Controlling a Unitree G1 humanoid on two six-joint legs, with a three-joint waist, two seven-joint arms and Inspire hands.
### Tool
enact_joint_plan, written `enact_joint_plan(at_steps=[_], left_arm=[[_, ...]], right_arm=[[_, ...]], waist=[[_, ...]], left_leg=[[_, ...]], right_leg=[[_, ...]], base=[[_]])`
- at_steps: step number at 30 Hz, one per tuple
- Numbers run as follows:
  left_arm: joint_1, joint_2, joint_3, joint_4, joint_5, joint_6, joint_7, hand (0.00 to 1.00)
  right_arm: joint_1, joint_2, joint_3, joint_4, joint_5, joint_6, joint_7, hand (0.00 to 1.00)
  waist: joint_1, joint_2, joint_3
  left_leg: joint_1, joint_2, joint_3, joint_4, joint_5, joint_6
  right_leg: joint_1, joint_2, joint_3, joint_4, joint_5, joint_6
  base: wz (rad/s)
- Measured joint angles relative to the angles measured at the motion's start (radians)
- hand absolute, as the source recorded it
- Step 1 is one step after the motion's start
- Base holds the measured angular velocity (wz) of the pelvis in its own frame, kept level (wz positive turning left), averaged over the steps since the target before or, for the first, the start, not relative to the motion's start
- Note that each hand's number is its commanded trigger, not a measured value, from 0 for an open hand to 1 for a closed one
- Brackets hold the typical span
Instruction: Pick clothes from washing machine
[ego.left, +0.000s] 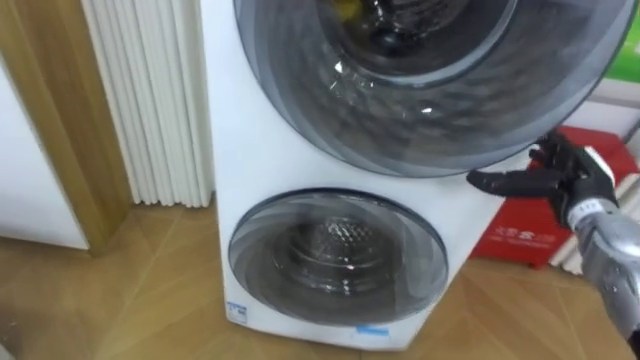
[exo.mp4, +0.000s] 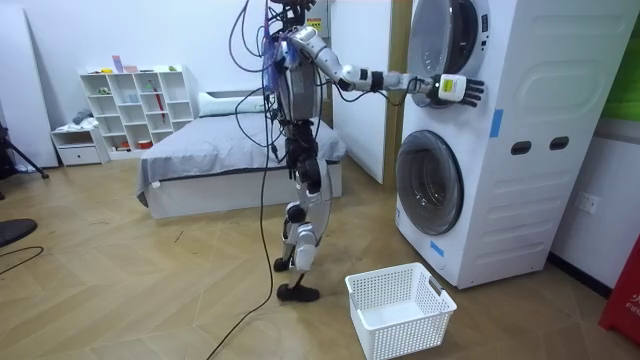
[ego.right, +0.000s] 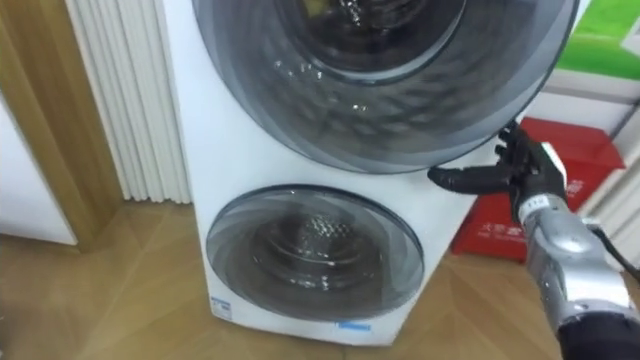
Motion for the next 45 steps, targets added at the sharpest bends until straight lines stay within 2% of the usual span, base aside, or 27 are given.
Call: enact_joint_plan(at_steps=[1, 2, 3, 4, 5, 6, 8, 11, 13, 17, 18, 19, 26, 30, 34, 38, 44, 45], left_arm=[[-0.009, 0.006, 0.005, -0.008, 0.001, -0.005, 0.001, 0.0], [-0.008, 0.017, 0.017, -0.012, 0.002, -0.011, 0.003, 0.0], [0.0, 0.034, 0.045, -0.016, 0.02, -0.014, 0.006, 0.0], [-0.007, 0.023, 0.054, -0.004, 0.045, 0.004, 0.019, 0.0], [-0.007, 0.021, 0.049, -0.006, 0.044, 0.01, 0.023, 0.0], [-0.007, 0.013, 0.029, -0.015, 0.042, 0.022, 0.025, 0.0], [-0.003, 0.005, 0.0, -0.045, 0.04, 0.035, 0.026, 0.0], [-0.003, 0.001, -0.004, -0.086, 0.042, 0.063, 0.028, 0.0], [0.019, 0.001, 0.0, -0.09, 0.042, 0.071, 0.028, 0.0], [0.03, 0.002, -0.001, -0.09, 0.035, 0.072, 0.028, 0.0], [0.032, 0.002, -0.003, -0.09, 0.028, 0.072, 0.029, 0.0], [0.033, 0.002, -0.012, -0.092, 0.022, 0.071, 0.031, 0.0], [0.029, 0.005, -0.043, -0.119, -0.018, 0.067, 0.038, 0.0], [0.03, 0.009, -0.044, -0.118, -0.093, 0.066, 0.053, 0.0], [0.03, 0.016, -0.075, -0.116, -0.11, 0.064, 0.064, 0.0], [0.035, 0.026, -0.11, -0.115, -0.108, 0.062, 0.073, 0.0], [0.041, 0.028, -0.149, -0.114, -0.109, 0.063, 0.079, 0.0], [0.041, 0.029, -0.15, -0.114, -0.109, 0.063, 0.079, 0.0]], right_arm=[[0.003, -0.003, 0.01, -0.022, -0.003, 0.007, -0.004, 0.0], [0.003, -0.003, 0.012, -0.048, -0.004, 0.013, -0.004, 0.0], [-0.011, -0.009, 0.011, -0.118, -0.003, 0.015, -0.01, 0.0], [-0.021, -0.02, 0.01, -0.163, -0.001, 0.012, -0.024, 0.0], [-0.021, -0.024, 0.01, -0.18, 0.0, 0.012, -0.037, 0.0], [-0.025, -0.034, 0.011, -0.204, -0.001, 0.012, -0.054, 0.0], [-0.028, -0.044, 0.005, -0.249, 0.0, 0.012, -0.068, 0.0], [-0.039, -0.048, -0.036, -0.286, 0.005, 0.046, -0.074, 0.0], [-0.038, -0.048, -0.043, -0.355, 0.004, 0.057, -0.072, 0.0], [-0.038, -0.049, -0.05, -0.456, 0.002, 0.057, -0.078, 0.0], [-0.037, -0.049, -0.05, -0.479, 0.002, 0.057, -0.08, 0.0], [-0.034, -0.049, -0.049, -0.507, 0.005, 0.057, -0.085, 0.0], [-0.006, -0.048, -0.033, -0.593, -0.003, 0.057, -0.096, 0.0], [0.021, -0.046, -0.031, -0.629, -0.006, 0.055, -0.105, 0.0], [0.077, -0.044, -0.043, -0.688, -0.005, 0.031, -0.107, 0.0], [0.124, -0.027, -0.045, -0.752, -0.044, 0.026, -0.117, 0.0], [0.219, 0.022, -0.053, -0.81, -0.04, -0.049, -0.131, 0.0], [0.244, 0.04, -0.052, -0.825, -0.037, -0.062, -0.129, 0.0]], waist=[[-0.015, 0.0, 0.004], [-0.015, -0.015, -0.0045], [-0.008, -0.051, -0.0054], [-0.025, -0.027, 0.0013], [-0.029, -0.029, 0.0011], [-0.029, -0.031, 0.0024], [-0.027, -0.029, 0.0024], [-0.016, -0.033, -0.0001], [-0.023, -0.031, -0.0014], [-0.027, -0.019, -0.0051], [-0.028, -0.015, -0.0106], [-0.028, -0.012, -0.0128], [-0.032, -0.004, -0.0077], [-0.027, -0.002, -0.0056], [-0.026, -0.002, -0.0055], [-0.025, -0.001, -0.0051], [-0.023, 0.001, -0.0034], [-0.021, 0.003, -0.0022]], left_leg=[[0.025, 0.015, -0.055, -0.012, 0.002, -0.001], [0.018, 0.016, -0.07, -0.01, 0.002, -0.002], [0.008, 0.006, -0.067, -0.001, -0.021, -0.035], [0.022, 0.039, -0.041, 0.005, -0.056, -0.059], [0.028, 0.043, -0.013, 0.007, -0.056, -0.059], [0.039, 0.044, 0.037, 0.004, -0.047, -0.069], [0.04, 0.038, 0.068, -0.001, -0.044, -0.067], [0.026, 0.037, 0.122, -0.006, -0.046, -0.053], [0.011, 0.029, 0.123, -0.008, -0.042, -0.046], [0.013, 0.022, 0.122, -0.007, -0.042, -0.041], [0.015, 0.021, 0.122, -0.006, -0.042, -0.041], [0.02, 0.022, 0.123, -0.007, -0.042, -0.041], [0.032, 0.024, 0.127, -0.008, -0.042, -0.041], [0.037, 0.026, 0.137, -0.014, -0.043, -0.042], [0.037, 0.029, 0.14, -0.017, -0.043, -0.042], [0.039, 0.032, 0.145, -0.023, -0.043, -0.042], [0.045, 0.034, 0.154, -0.024, -0.045, -0.045], [0.048, 0.036, 0.162, -0.024, -0.047, -0.046]], right_leg=[[-0.094, 0.009, 0.009, 0.094, -0.032, -0.016], [-0.131, 0.024, 0.044, 0.026, -0.047, -0.032], [-0.175, 0.021, 0.064, -0.156, 0.078, -0.049], [-0.152, 0.044, 0.025, -0.151, 0.099, -0.08], [-0.139, 0.046, 0.021, -0.16, 0.098, -0.08], [-0.114, 0.046, 0.018, -0.177, 0.098, -0.08], [-0.092, 0.048, 0.01, -0.203, 0.099, -0.078], [-0.103, 0.056, 0.018, -0.222, 0.12, -0.071], [-0.101, 0.06, 0.023, -0.254, 0.145, -0.067], [-0.091, 0.062, 0.041, -0.272, 0.158, -0.06], [-0.088, 0.062, 0.041, -0.272, 0.158, -0.06], [-0.084, 0.063, 0.041, -0.271, 0.158, -0.061], [-0.076, 0.065, 0.044, -0.271, 0.159, -0.062], [-0.077, 0.071, 0.054, -0.273, 0.159, -0.062], [-0.076, 0.075, 0.054, -0.281, 0.16, -0.063], [-0.076, 0.076, 0.046, -0.285, 0.163, -0.065], [-0.075, 0.086, 0.069, -0.288, 0.163, -0.065], [-0.074, 0.09, 0.071, -0.288, 0.164, -0.065]], base=[[-0.08], [-0.34], [-0.24], [-0.09], [0.17], [0.16], [0.2], [-0.01], [-0.07], [0.0], [0.0], [0.0], [0.0], [-0.07], [-0.02], [-0.03], [-0.05], [-0.12]])
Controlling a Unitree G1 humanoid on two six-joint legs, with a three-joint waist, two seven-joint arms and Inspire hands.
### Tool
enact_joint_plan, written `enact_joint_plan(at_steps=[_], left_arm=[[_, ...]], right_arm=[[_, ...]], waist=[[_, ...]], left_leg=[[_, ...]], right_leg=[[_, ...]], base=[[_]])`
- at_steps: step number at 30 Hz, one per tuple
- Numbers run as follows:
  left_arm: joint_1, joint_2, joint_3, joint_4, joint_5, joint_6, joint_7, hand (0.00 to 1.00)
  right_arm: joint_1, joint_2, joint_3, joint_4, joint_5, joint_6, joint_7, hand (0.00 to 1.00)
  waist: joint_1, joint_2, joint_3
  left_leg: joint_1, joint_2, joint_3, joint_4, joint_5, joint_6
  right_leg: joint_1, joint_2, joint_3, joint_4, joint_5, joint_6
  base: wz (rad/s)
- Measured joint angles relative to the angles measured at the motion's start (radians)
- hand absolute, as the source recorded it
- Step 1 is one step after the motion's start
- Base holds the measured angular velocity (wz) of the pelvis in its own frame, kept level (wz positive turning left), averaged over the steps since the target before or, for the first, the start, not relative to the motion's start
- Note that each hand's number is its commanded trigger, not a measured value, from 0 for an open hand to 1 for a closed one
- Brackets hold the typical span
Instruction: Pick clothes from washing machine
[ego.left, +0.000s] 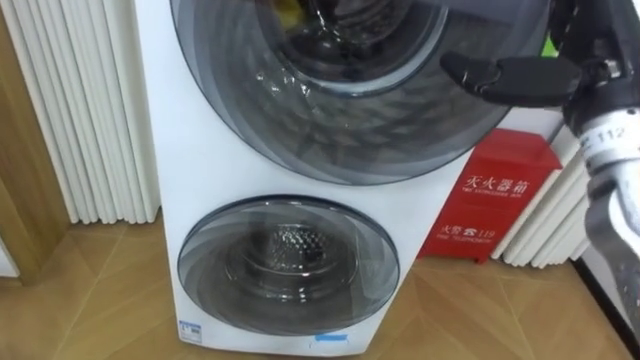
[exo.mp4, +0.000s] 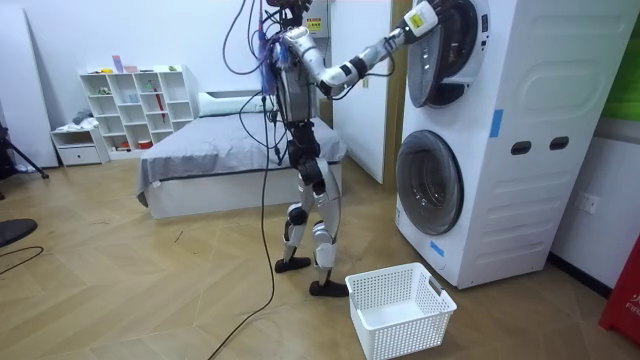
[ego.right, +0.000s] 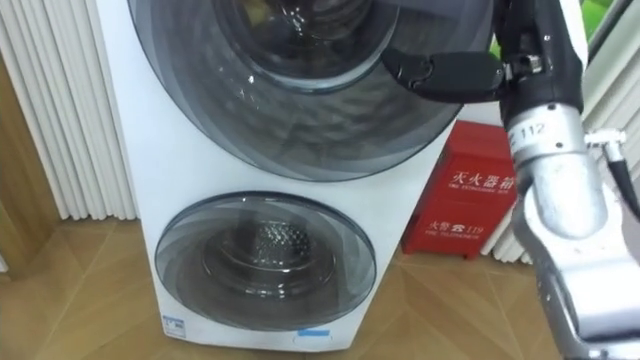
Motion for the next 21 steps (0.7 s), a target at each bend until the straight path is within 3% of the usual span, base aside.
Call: enact_joint_plan(at_steps=[4, 8, 10, 21], left_arm=[[-0.019, 0.006, -0.028, 0.037, 0.0, -0.011, 0.0, 0.0], [-0.028, 0.004, -0.069, 0.068, -0.001, -0.019, 0.008, 0.0], [-0.029, 0.003, -0.074, 0.08, -0.001, -0.024, 0.011, 0.0], [-0.006, -0.004, -0.031, 0.08, 0.004, -0.108, 0.006, 0.0]], right_arm=[[0.099, 0.045, 0.005, -0.025, 0.01, -0.05, 0.017, 0.0], [0.165, 0.052, 0.027, -0.031, 0.053, -0.06, 0.034, 0.0], [0.179, 0.073, 0.035, -0.046, 0.092, -0.055, 0.044, 0.0], [0.24, 0.087, 0.052, -0.235, 0.115, -0.011, 0.064, 0.0]], waist=[[-0.002, 0.012, 0.0057], [-0.004, 0.029, 0.013], [-0.01, 0.032, 0.0148], [-0.049, 0.041, -0.0078]], left_leg=[[0.002, 0.004, 0.003, 0.0, -0.001, -0.002], [0.002, 0.004, 0.008, 0.0, -0.002, -0.003], [0.0, 0.005, 0.017, 0.0, -0.003, -0.004], [-0.015, 0.005, 0.039, 0.0, -0.003, -0.005]], right_leg=[[0.001, 0.004, 0.001, 0.0, 0.001, -0.002], [-0.002, 0.006, 0.011, 0.0, -0.001, -0.001], [-0.008, 0.008, 0.019, 0.003, -0.001, -0.001], [-0.036, 0.008, 0.022, 0.011, 0.003, -0.007]], base=[[-0.04], [-0.03], [-0.11], [-0.06]])
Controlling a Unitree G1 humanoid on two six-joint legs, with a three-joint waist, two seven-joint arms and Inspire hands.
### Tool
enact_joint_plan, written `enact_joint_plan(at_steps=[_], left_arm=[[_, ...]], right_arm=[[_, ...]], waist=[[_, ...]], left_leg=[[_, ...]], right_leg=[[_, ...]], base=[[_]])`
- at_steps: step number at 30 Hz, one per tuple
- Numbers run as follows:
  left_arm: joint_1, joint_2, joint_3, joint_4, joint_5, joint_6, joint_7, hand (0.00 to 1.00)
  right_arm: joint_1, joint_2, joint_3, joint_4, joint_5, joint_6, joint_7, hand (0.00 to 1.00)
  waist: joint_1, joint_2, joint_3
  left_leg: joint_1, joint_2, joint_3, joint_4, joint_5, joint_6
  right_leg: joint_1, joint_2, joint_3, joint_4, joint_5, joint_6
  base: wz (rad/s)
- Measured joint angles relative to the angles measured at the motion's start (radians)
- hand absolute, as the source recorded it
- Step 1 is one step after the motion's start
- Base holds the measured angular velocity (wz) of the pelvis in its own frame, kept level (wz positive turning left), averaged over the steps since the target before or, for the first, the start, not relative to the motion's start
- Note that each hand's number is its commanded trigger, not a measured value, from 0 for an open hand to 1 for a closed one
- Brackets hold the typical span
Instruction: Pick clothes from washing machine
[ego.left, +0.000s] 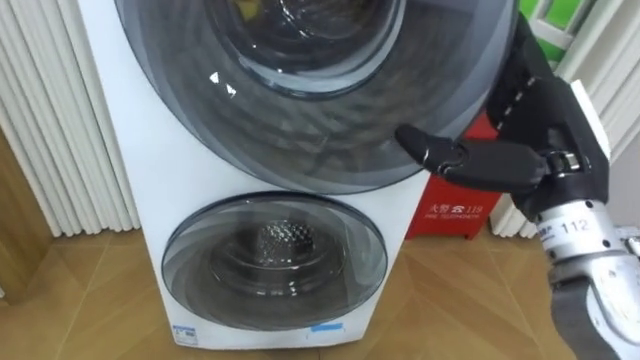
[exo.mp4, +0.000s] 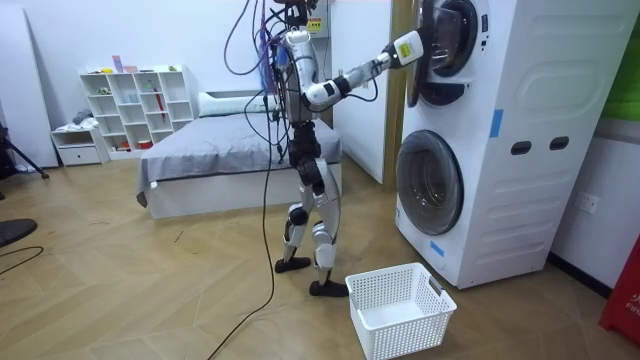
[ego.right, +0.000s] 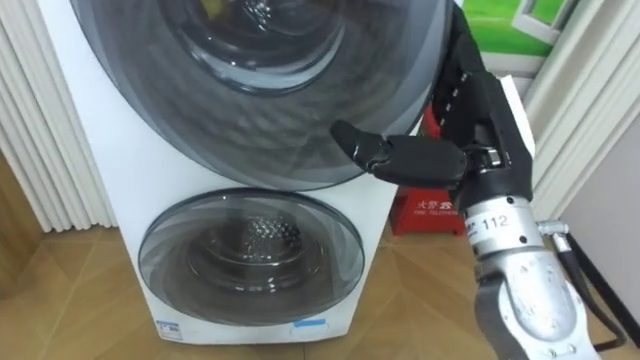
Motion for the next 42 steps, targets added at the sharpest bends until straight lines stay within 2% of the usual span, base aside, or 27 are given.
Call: enact_joint_plan(at_steps=[5, 8, 15, 21, 26, 31, 36, 41, 42], left_arm=[[0.01, 0.001, 0.03, 0.007, -0.002, -0.021, -0.01, 0.0], [0.028, 0.002, 0.036, 0.008, -0.002, -0.029, -0.018, 0.0], [0.036, -0.004, 0.035, 0.013, -0.004, -0.045, -0.026, 0.0], [0.033, -0.006, 0.036, 0.022, -0.004, -0.067, -0.036, 0.0], [0.031, -0.01, 0.036, 0.024, -0.005, -0.068, -0.036, 0.0], [0.031, -0.011, 0.032, 0.028, -0.01, -0.081, -0.035, 0.0], [0.019, -0.011, 0.028, 0.034, -0.016, -0.081, -0.034, 0.0], [-0.004, 0.0, -0.018, 0.034, -0.025, -0.081, -0.04, 0.0], [-0.005, -0.001, -0.02, 0.034, -0.025, -0.081, -0.043, 0.0]], right_arm=[[0.001, -0.005, -0.006, -0.076, 0.055, 0.002, 0.03, 0.0], [0.001, -0.009, -0.01, -0.132, 0.084, 0.001, 0.06, 0.0], [0.002, -0.009, -0.018, -0.216, 0.147, -0.005, 0.146, 0.0], [0.001, -0.01, -0.022, -0.265, 0.21, -0.018, 0.231, 0.0], [0.001, -0.009, -0.022, -0.27, 0.21, -0.039, 0.281, 0.0], [0.023, -0.01, -0.022, -0.264, 0.21, -0.05, 0.328, 0.0], [0.092, -0.009, -0.004, -0.225, 0.195, -0.05, 0.393, 0.0], [0.122, -0.007, 0.05, -0.185, 0.192, -0.043, 0.465, 0.0], [0.12, -0.002, 0.05, -0.186, 0.193, -0.044, 0.475, 0.0]], waist=[[-0.02, -0.002, -0.0017], [-0.034, -0.007, -0.0064], [-0.04, -0.016, -0.0094], [-0.037, -0.018, -0.0078], [-0.034, -0.016, -0.0046], [-0.034, -0.007, 0.0024], [-0.034, 0.002, 0.0094], [-0.028, 0.017, 0.019], [-0.029, 0.021, 0.0188]], left_leg=[[0.001, -0.001, -0.001, 0.002, 0.0, 0.0], [0.002, -0.001, -0.003, 0.003, 0.0, 0.0], [0.002, -0.001, 0.0, 0.009, -0.001, -0.002], [0.002, -0.001, 0.001, 0.009, -0.002, -0.002], [0.002, -0.001, 0.002, 0.01, -0.007, 0.0], [0.002, -0.001, 0.003, 0.009, -0.011, 0.004], [0.004, -0.001, 0.007, 0.007, -0.014, 0.007], [0.003, -0.001, 0.007, 0.003, -0.015, 0.007], [0.003, -0.001, 0.007, 0.003, -0.015, 0.007]], right_leg=[[0.0, -0.002, 0.001, 0.009, -0.004, 0.0], [0.0, -0.002, 0.003, 0.011, -0.005, 0.0], [0.0, -0.005, 0.014, 0.012, -0.005, -0.001], [0.0, -0.002, 0.015, 0.011, -0.005, -0.001], [0.0, 0.001, 0.018, 0.009, -0.004, 0.001], [0.0, 0.002, 0.018, 0.008, -0.006, 0.005], [0.0, 0.004, 0.022, 0.008, -0.009, 0.009], [-0.001, 0.004, 0.021, 0.007, -0.009, 0.01], [-0.001, 0.004, 0.021, 0.007, -0.01, 0.011]], base=[[0.03], [0.01], [0.0], [0.0], [0.0], [0.0], [-0.01], [0.0], [0.0]])
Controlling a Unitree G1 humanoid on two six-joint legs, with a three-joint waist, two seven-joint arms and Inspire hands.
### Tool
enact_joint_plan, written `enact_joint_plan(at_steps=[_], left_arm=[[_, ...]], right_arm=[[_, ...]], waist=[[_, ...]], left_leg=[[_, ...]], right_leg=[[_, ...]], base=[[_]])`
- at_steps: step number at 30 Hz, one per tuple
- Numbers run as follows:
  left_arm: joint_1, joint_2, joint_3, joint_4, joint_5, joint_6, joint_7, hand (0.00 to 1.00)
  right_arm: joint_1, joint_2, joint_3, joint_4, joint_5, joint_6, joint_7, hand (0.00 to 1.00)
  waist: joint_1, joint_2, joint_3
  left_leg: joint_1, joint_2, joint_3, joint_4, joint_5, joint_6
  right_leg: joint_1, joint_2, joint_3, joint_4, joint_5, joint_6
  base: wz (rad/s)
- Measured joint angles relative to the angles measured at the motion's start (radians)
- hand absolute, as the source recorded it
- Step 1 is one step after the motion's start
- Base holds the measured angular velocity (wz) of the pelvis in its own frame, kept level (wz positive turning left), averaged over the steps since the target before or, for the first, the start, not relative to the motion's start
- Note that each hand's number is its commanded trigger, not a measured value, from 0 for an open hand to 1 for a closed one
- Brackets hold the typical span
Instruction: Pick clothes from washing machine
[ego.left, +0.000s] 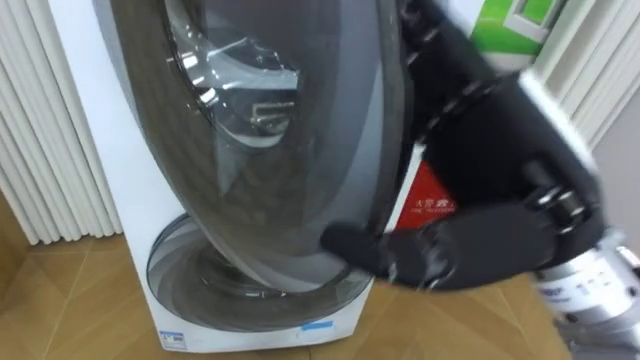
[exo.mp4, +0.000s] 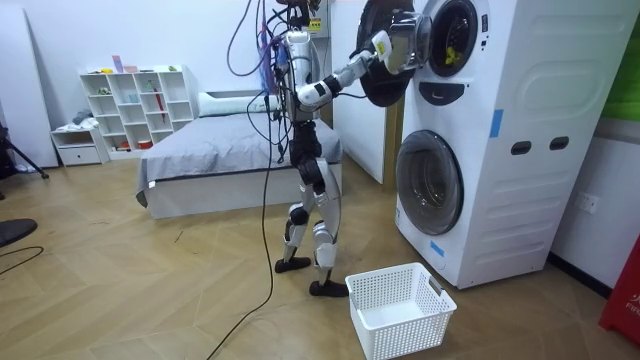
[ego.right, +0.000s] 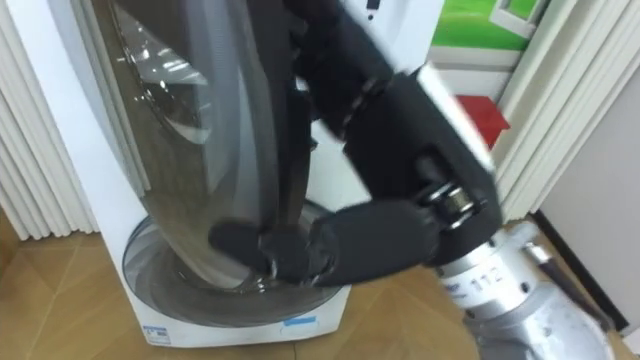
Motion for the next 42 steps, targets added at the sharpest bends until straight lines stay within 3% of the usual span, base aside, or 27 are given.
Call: enact_joint_plan(at_steps=[9, 18, 23, 28, 32, 42], left_arm=[[-0.019, 0.001, -0.016, -0.002, 0.0, -0.001, -0.014, 0.0], [-0.025, 0.002, -0.015, 0.003, 0.002, -0.002, -0.012, 0.0], [-0.028, 0.003, -0.019, 0.001, 0.005, 0.001, -0.015, 0.0], [-0.034, 0.002, -0.026, 0.001, 0.014, 0.002, -0.016, 0.0], [-0.035, 0.001, -0.027, 0.001, 0.014, 0.004, -0.016, 0.0], [-0.068, 0.008, -0.036, 0.019, 0.011, 0.011, -0.016, 0.0]], right_arm=[[0.001, -0.002, 0.005, 0.0, 0.003, 0.005, 0.034, 0.0], [-0.011, 0.003, 0.065, 0.0, -0.022, 0.004, 0.043, 0.0], [-0.079, 0.035, 0.182, 0.016, -0.022, 0.004, 0.048, 0.0], [-0.162, 0.044, 0.278, 0.038, -0.023, 0.005, 0.083, 0.0], [-0.188, 0.047, 0.309, 0.047, -0.023, 0.005, 0.107, 0.0], [-0.192, 0.072, 0.341, 0.114, -0.03, 0.008, 0.118, 0.0]], waist=[[0.004, -0.011, -0.0123], [0.08, -0.025, -0.0184], [0.145, -0.04, -0.0111], [0.189, -0.047, -0.0083], [0.205, -0.046, -0.0078], [0.218, -0.051, -0.0027]], left_leg=[[0.0, -0.001, -0.002, 0.001, 0.0, 0.0], [-0.003, -0.001, -0.007, 0.015, 0.009, -0.008], [-0.009, 0.0, -0.018, 0.015, 0.018, -0.017], [-0.037, -0.006, -0.076, 0.019, 0.027, -0.015], [-0.043, -0.009, -0.098, 0.016, 0.03, -0.011], [-0.035, -0.02, -0.118, 0.006, 0.025, 0.008]], right_leg=[[0.0, -0.009, -0.006, 0.003, -0.001, 0.0], [0.003, -0.015, -0.019, 0.006, 0.003, -0.01], [0.004, -0.014, -0.02, 0.001, 0.003, -0.01], [0.004, -0.028, -0.065, -0.001, 0.002, -0.011], [0.005, -0.034, -0.082, 0.001, 0.002, -0.015], [0.021, -0.049, -0.102, 0.0, -0.012, 0.007]], base=[[0.0], [0.01], [0.06], [0.31], [0.17], [0.07]])
